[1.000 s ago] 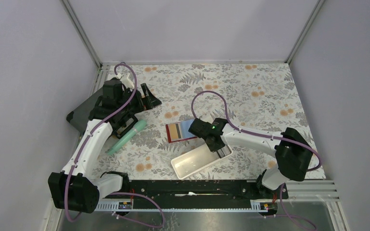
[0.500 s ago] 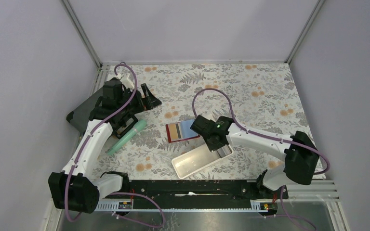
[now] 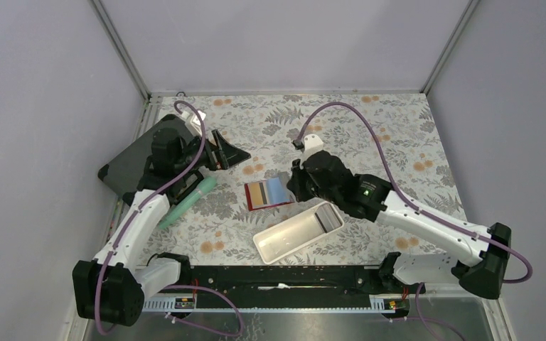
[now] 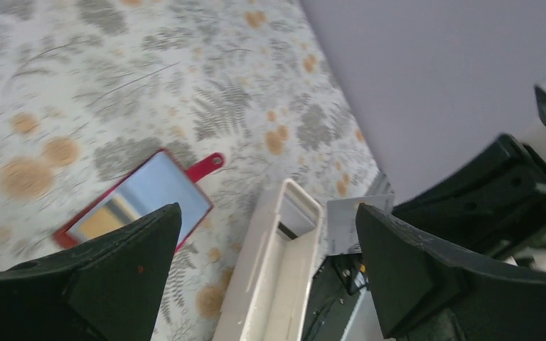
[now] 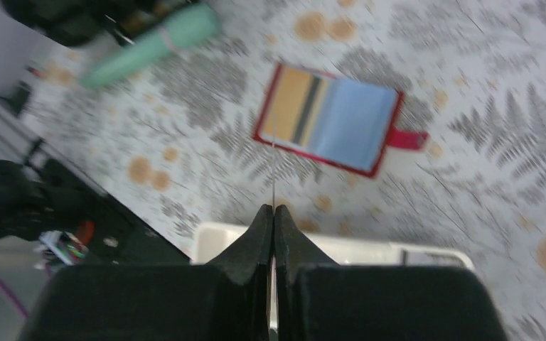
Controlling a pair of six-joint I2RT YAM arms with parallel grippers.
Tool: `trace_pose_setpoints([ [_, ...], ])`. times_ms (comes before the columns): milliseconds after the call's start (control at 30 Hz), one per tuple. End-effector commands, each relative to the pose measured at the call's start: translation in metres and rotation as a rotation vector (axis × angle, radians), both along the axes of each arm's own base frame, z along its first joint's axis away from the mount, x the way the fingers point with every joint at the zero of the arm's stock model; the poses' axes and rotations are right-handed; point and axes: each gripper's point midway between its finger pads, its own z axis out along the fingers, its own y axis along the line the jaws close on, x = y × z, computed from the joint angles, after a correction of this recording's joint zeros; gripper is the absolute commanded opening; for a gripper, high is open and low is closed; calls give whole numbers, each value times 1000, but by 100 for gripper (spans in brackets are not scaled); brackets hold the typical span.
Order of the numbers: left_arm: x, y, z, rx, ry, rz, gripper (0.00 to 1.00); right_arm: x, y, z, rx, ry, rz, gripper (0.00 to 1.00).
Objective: Put the credit cards into the card holder
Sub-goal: Pick up the credit card from the storage box, then insert the credit card into the card holder.
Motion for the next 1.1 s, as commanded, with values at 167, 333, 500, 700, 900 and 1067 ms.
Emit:
trace_pose_setpoints([
  [167,-73,-39,97,-334,-359,-434,99,-6,74,121,661,-255,205,0],
  [333,-90,-39,110,-407,-383,-515,99,-14,74,141,781,-275,233,0],
  [500,-99,-41,114,-436,-361,-580,88,-14,65,148,829,-286,215,0],
  [700,-104,-46,112,-425,-351,-617,62,-13,56,159,854,-311,204,0],
  [900,-103,-49,108,-412,-335,-623,37,-11,54,162,865,-311,205,0],
  [1067,-103,-50,108,-409,-335,-628,17,-9,55,159,865,-294,211,0],
])
